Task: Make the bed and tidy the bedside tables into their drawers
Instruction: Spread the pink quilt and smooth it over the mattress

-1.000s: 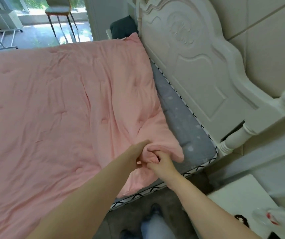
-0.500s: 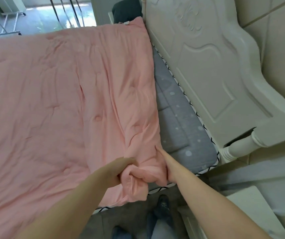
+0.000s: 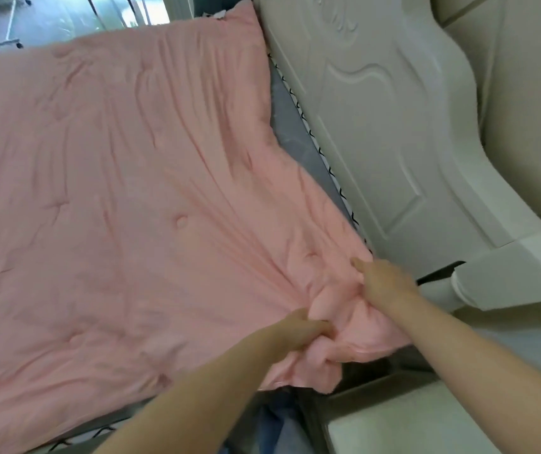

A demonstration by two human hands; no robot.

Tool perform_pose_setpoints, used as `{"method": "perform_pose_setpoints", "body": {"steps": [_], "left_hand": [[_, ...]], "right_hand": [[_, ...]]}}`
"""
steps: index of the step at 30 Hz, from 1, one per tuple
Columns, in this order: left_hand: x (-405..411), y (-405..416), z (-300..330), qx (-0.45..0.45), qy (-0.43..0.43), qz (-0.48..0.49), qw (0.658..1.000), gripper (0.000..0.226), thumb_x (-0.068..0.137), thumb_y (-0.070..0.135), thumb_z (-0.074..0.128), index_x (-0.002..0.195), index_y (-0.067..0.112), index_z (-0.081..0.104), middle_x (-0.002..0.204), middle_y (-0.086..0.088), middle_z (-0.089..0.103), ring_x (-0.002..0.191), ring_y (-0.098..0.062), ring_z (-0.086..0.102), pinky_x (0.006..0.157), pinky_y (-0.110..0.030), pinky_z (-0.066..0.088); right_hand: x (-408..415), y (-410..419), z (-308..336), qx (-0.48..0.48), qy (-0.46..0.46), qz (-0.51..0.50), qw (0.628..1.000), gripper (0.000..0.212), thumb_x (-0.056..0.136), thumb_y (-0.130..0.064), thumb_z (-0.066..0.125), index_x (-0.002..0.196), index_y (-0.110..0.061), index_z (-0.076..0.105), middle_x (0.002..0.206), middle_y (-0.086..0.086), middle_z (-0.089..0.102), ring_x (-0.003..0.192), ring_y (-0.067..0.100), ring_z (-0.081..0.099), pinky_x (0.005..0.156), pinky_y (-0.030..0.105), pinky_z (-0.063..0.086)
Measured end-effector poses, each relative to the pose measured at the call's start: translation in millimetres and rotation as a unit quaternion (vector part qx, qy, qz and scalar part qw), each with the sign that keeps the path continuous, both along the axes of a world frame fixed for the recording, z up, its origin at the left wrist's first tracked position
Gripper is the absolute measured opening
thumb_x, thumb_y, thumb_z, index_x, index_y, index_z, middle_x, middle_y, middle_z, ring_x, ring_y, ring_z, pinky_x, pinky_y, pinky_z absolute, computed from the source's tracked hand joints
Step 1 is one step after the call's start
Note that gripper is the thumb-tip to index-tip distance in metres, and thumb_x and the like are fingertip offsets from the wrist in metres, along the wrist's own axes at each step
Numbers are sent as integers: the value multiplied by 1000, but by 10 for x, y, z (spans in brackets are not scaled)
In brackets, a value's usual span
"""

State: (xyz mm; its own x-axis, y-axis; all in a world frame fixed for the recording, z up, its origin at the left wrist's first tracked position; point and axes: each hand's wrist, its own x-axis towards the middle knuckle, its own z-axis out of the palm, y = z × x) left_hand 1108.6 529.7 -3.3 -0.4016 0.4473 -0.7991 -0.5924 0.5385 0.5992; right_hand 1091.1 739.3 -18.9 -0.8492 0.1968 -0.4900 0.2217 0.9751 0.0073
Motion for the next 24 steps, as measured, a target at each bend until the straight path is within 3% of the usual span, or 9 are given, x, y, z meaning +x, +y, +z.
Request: {"method": "perform_pose_setpoints", "body": {"steps": [3, 6, 8, 11, 13, 16, 20, 24], "left_hand": [[94, 637, -168, -6, 19, -77, 997, 70, 78, 35, 65, 143, 20, 40, 139, -2, 50, 119, -22, 50, 102, -32, 40], [222, 839, -417, -21, 27, -189, 981, 78, 79, 41, 59, 148, 19, 32, 150, -4, 40, 132, -25, 42, 112, -36, 32], [284, 784, -593, -39, 35, -226, 973, 67, 88, 41, 55, 148, 19, 35, 152, -3, 37, 136, -23, 38, 115, -35, 27], [273, 480, -882, -106, 87, -205, 969, 51, 97, 36, 47, 144, 16, 42, 150, -4, 41, 136, -23, 39, 113, -32, 27], [196, 124, -1074, -167, 114, -176, 964, 48, 96, 35, 47, 139, 15, 47, 145, -6, 47, 132, -24, 44, 109, -29, 32], [79, -519, -1269, -248, 152, -161, 943, 44, 92, 30, 52, 134, 15, 51, 140, -7, 52, 128, -24, 48, 104, -28, 37], [131, -1311, -1409, -314, 184, -167, 916, 47, 88, 29, 57, 134, 21, 49, 138, -5, 47, 121, -24, 52, 99, -33, 44], [380, -2075, -1562, -355, 230, -172, 890, 61, 83, 40, 66, 137, 23, 44, 150, -4, 34, 129, -26, 46, 102, -38, 42]], "right_hand": [[135, 509, 19, 151, -16, 13, 988, 47, 93, -13, 36, 137, -26, 39, 119, 11, 54, 103, 30, 60, 73, 36, 43], [138, 776, -128, 218, -80, -18, 972, 57, 95, -17, 28, 151, -21, 18, 136, 14, 41, 117, 30, 50, 86, 39, 42], [145, 762, -259, 242, -117, -17, 963, 56, 96, -18, 25, 152, -16, 18, 147, 18, 30, 129, 32, 38, 99, 41, 37], [238, 567, -433, 158, -97, 44, 982, 61, 95, -22, 37, 153, -19, 16, 156, 15, 19, 136, 32, 30, 108, 42, 33], [320, 325, -551, 68, -64, 64, 994, 60, 91, -25, 51, 147, -26, 29, 147, 8, 34, 126, 28, 42, 100, 40, 40], [477, -99, -710, -65, -52, 85, 993, 43, 89, -22, 54, 130, -26, 42, 124, 1, 48, 113, 28, 53, 87, 38, 45], [671, -672, -894, -111, -94, 186, 972, 76, 88, -14, 56, 152, -28, 19, 155, 2, 26, 142, 27, 28, 114, 42, 28], [826, -1490, -1127, -156, -89, 237, 955, 89, 80, -7, 63, 153, -29, 16, 157, 6, 24, 142, 28, 28, 115, 39, 29]]}}
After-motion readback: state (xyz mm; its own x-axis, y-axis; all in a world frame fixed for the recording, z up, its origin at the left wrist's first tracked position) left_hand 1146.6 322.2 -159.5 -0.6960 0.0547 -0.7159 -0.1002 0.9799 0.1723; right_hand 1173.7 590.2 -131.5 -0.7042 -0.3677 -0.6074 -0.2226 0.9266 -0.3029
